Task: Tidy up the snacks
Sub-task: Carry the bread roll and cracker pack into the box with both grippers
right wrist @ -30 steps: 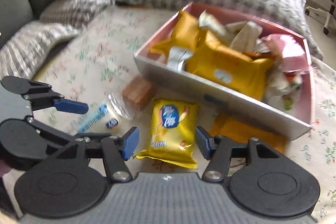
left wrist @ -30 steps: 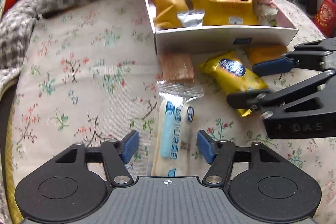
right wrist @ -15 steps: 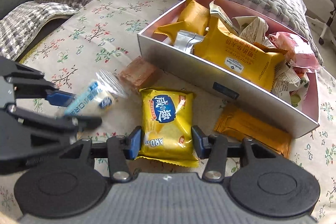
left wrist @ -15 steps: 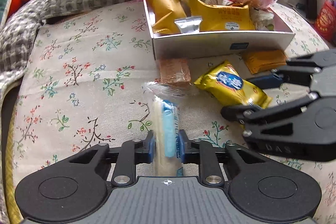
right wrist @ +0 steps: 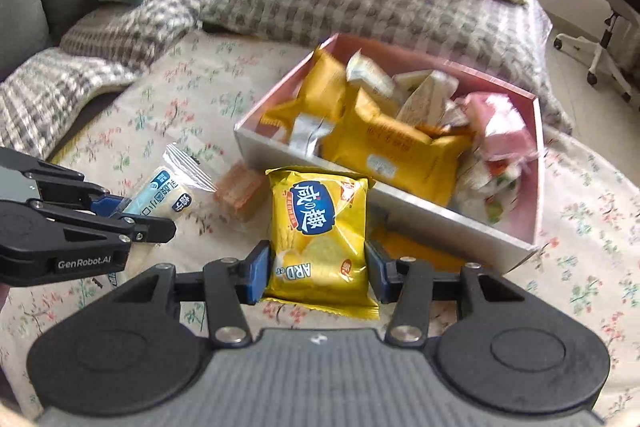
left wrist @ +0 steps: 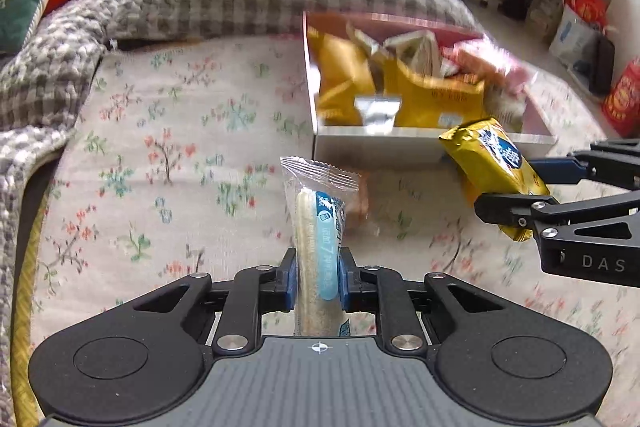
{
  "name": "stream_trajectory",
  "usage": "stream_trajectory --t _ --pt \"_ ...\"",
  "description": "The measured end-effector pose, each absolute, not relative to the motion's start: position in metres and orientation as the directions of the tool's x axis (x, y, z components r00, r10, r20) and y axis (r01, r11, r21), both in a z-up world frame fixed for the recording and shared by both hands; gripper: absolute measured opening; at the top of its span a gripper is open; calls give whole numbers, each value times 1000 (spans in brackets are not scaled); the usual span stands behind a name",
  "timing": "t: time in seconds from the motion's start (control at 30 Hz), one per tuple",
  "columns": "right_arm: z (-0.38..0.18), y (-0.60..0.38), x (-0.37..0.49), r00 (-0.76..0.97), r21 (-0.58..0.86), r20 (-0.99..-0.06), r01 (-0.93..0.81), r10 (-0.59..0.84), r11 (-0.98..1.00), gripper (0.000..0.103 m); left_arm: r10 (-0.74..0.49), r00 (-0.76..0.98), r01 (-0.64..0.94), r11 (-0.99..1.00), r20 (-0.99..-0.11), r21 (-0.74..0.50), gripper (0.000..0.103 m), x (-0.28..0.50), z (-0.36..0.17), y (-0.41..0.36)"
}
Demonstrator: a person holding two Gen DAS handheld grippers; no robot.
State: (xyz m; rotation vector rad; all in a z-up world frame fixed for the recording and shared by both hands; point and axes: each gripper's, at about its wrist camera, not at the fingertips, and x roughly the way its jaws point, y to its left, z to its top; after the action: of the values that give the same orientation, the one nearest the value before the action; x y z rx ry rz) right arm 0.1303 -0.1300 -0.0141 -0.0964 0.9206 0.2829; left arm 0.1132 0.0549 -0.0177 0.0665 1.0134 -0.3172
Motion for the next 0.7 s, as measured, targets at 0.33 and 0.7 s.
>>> stream_trajectory --t 0.33,0.7 --pt "18 -165 171 646 91 -744 -155 171 984 46 -310 539 280 943 -783 -180 17 168 7 31" --pt "7 -194 228 654 183 -739 -33 159 983 46 -339 546 280 936 -767 -215 17 233 -6 -5"
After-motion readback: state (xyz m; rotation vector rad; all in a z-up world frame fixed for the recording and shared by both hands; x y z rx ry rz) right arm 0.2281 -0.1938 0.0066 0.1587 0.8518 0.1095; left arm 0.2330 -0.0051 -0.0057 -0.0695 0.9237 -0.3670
